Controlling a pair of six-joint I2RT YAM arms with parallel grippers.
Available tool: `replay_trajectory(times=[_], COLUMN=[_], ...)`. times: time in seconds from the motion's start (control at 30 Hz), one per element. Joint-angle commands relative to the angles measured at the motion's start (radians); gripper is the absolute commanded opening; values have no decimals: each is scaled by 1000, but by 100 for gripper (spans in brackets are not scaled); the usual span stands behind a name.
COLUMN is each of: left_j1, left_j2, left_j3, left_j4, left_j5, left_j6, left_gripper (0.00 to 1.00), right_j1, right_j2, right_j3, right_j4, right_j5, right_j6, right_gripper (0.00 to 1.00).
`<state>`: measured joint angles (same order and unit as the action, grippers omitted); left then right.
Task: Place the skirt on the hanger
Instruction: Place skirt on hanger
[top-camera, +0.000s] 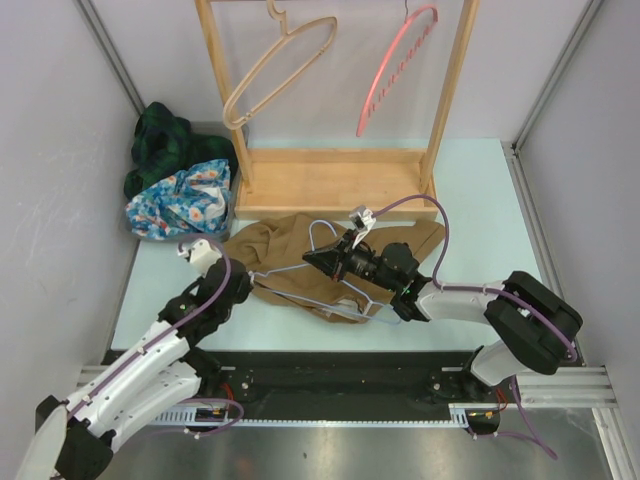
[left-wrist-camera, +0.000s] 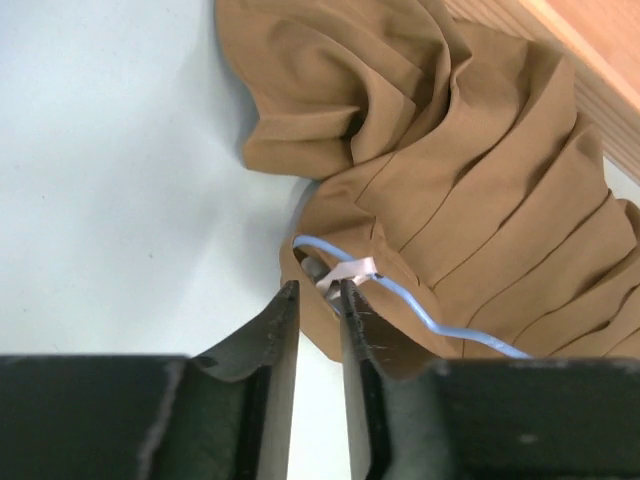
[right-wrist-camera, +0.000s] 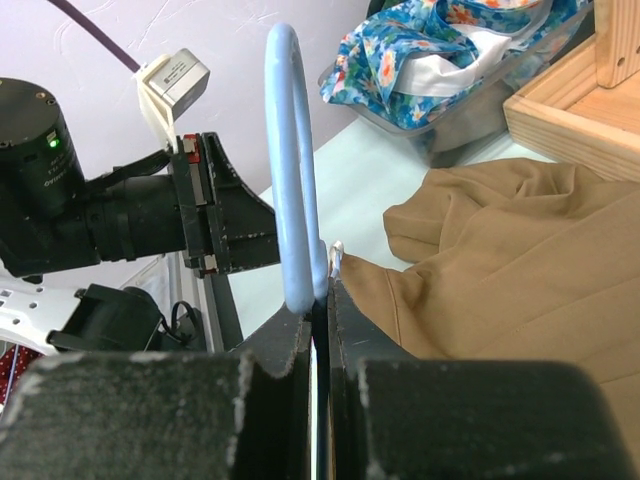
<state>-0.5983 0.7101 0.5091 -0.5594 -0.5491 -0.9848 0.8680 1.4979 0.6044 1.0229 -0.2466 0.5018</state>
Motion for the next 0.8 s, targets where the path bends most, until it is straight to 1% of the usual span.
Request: replay_trajectory(times=[0.0,0.07,0.2,0.33,0.4,0.5,0.53,0.63,0.77], left_j1=[23,26,28,29,29,31,31,31,29], left_j2=[6,2,-9,-6,-8,-4,-6,-14,-35], left_j3=[22,11,-10,-43,-49,-61,-69,-83,-87], left_j4=[55,87,116,162,174,179,184,197,207], left_j5=[-18,-3,9,24,32,38,37,40,51], left_j6=[87,121,146,184,198,210,213,224,233], left_gripper=[31,34,33,24,23,24,26,28,28], right_j1=[-1,-1,0,-4,-9,-23,-24,-29,-35], right_j2=[-31,-33,-30,-30,-27,-19,-19,-15,-2], right_j3=[21,21,24,35,41,52,55,61,70], right_j4=[57,55,51,46,37,36,36,31,28], right_j5=[-3,-3,-10,-29,-39,-63,-77,-89,-100], right_j6=[7,7,9,23,38,58,66,72,86], right_gripper=[0,0,0,0,0,0,0,0,0])
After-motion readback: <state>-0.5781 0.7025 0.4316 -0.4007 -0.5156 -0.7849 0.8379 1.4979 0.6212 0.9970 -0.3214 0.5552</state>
